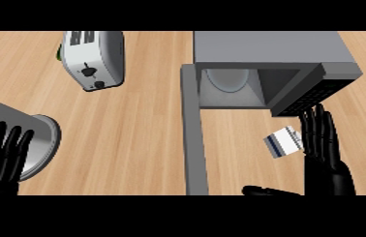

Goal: Pick up the milk, place it into the microwave and close the microwave

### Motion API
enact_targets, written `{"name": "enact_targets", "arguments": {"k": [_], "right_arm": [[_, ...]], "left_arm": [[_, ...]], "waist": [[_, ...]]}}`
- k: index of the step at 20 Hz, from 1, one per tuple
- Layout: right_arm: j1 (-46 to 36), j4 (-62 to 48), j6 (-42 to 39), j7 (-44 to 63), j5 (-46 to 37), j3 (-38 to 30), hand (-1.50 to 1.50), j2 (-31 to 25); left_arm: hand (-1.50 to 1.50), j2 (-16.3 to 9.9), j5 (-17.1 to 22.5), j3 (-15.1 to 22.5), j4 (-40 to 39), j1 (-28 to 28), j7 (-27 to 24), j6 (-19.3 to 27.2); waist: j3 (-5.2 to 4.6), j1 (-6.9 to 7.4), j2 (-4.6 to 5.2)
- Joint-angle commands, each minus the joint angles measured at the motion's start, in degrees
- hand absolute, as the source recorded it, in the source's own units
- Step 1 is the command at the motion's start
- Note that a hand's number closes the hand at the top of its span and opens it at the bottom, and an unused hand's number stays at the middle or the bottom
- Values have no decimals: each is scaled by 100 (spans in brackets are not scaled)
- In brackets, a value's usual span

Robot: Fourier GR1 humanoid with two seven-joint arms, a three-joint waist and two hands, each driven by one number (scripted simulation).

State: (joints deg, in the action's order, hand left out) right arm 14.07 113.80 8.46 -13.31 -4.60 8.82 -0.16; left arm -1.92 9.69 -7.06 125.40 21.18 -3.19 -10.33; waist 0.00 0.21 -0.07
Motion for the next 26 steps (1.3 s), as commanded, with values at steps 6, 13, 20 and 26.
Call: {"name": "enact_targets", "arguments": {"k": [6,13,20,26], "right_arm": [[-235,-1087,300,-741,-187,-468,-150,15],[-568,-2072,202,-1307,252,-1028,-150,-60],[-830,-3057,201,-1818,309,-1536,-150,-376],[-663,-3438,-119,-2080,361,-1715,-150,-622]], "left_arm": [[-150,184,-156,69,78,490,-281,-273],[-150,55,205,-293,-393,444,-678,-613],[-150,187,82,211,518,1371,-629,-552],[-150,187,60,-82,164,1005,-677,-694]], "waist": [[1,4,2],[0,-1,7],[3,33,2],[0,2,1]]}}
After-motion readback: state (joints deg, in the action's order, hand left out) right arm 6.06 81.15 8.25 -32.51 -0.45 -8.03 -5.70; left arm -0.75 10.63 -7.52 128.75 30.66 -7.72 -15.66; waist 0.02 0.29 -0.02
